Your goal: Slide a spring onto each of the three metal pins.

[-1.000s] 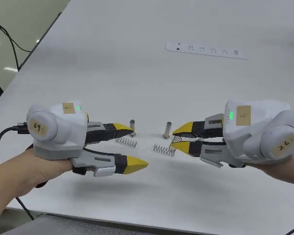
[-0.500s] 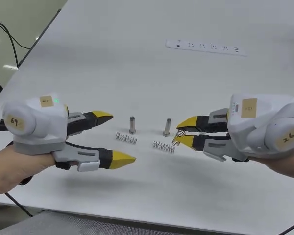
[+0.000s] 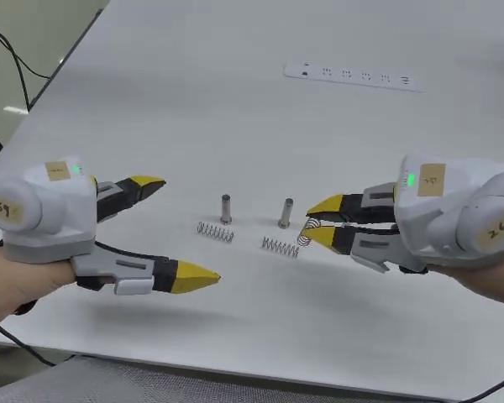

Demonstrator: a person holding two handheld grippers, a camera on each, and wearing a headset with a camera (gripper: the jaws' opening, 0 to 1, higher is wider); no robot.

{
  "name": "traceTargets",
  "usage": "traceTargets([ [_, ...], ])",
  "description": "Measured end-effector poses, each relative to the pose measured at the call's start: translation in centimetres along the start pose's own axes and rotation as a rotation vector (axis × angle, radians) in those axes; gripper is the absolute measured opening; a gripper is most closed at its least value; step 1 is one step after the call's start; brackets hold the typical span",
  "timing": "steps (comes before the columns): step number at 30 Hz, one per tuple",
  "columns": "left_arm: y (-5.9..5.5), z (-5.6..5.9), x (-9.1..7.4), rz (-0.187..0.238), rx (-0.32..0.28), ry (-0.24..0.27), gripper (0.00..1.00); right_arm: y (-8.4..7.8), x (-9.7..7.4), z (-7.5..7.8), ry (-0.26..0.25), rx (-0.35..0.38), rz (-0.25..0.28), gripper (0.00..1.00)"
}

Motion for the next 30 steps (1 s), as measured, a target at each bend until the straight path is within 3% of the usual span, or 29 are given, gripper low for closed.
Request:
traceTargets([
  [13,0.0,-0.4,-0.2,0.009,-0.01,0.02,0.98,-1.0,-1.1,1.6,-0.042,0.025,-0.018,0.07],
  [20,0.0,-0.4,-0.2,0.012,-0.021,0.024,0.98,-2.0,-1.8,2.9,-0.087,0.029,-0.061,0.07],
  [30,0.0,-0.6,-0.3,0.011,-0.026,0.027,0.98,-1.9,-3.1,4.6,-0.131,0.017,-0.082,0.07],
])
Point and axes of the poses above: the centre of the closed fingertips' face, and the gripper's own axes: x roughly forward along the fingers, z roughly to its right, y roughly out of its top, the point moved 3 cm from there along -x, roughly backward along the fingers, and after that the axes turned 2 degrees about -y, right-handed, at the moved point
